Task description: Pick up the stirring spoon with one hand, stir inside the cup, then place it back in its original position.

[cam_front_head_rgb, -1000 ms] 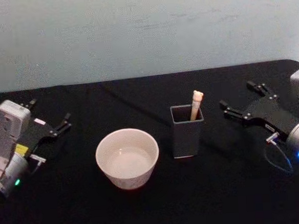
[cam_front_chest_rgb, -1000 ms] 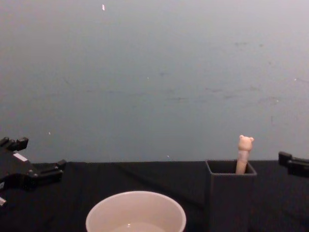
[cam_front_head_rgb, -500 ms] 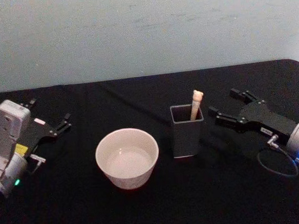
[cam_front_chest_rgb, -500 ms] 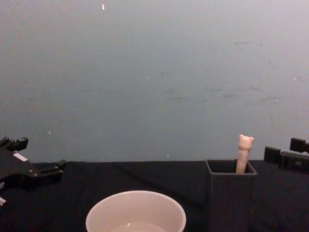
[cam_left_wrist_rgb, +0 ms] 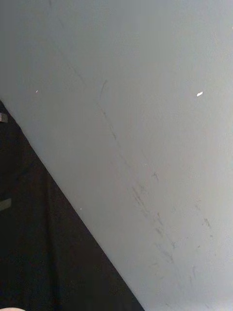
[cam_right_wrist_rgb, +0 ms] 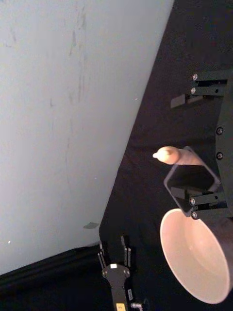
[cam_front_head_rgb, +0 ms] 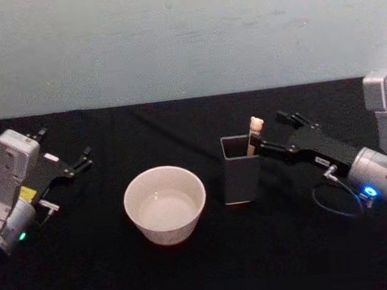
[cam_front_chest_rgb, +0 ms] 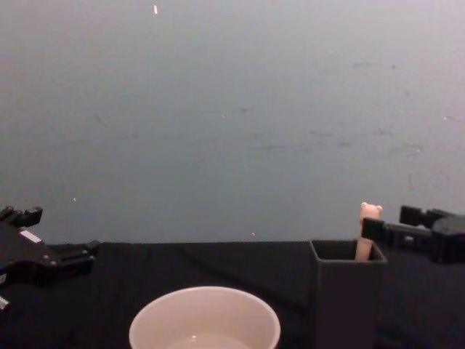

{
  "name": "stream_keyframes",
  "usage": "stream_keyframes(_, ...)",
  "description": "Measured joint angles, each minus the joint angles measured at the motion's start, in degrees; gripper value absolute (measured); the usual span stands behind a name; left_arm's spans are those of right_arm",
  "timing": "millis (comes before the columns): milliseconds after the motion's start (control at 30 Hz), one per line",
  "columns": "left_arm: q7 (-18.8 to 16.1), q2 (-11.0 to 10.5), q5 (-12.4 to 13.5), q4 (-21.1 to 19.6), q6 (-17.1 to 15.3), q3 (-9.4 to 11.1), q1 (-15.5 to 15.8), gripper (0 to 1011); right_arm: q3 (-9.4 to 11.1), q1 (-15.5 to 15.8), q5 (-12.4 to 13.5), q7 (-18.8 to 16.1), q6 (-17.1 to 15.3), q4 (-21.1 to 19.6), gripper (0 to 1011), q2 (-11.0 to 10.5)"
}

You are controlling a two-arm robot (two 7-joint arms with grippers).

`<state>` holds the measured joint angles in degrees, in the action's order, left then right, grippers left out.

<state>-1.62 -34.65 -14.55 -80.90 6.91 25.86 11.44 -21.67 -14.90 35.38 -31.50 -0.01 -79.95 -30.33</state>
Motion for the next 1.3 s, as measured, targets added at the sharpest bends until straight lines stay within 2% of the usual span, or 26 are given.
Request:
stream_keyframes(167,0.0,0.0,0.0,0.0,0.0,0.0,0.0,1001,-0.9,-2.2,-1.2,-1.1,1.0,2.4,1003,1.5)
stream_keyframes(467,0.0,0.0,0.0,0.0,0.0,0.0,0.0,1001,-2.0,-4.0,-2.5,-2.2,1.2,4.4,1003,2.8)
stream_keyframes(1133,0.0,0.0,0.0,0.0,0.0,0.0,0.0,1001,-2.4,-4.3,-3.1,-2.0,1.0,4.5,1003,3.1)
stream_keyframes(1300,0.0,0.0,0.0,0.0,0.0,0.0,0.0,1001,-2.3,-4.3,-3.1,-2.0,1.0,4.5,924,3.1)
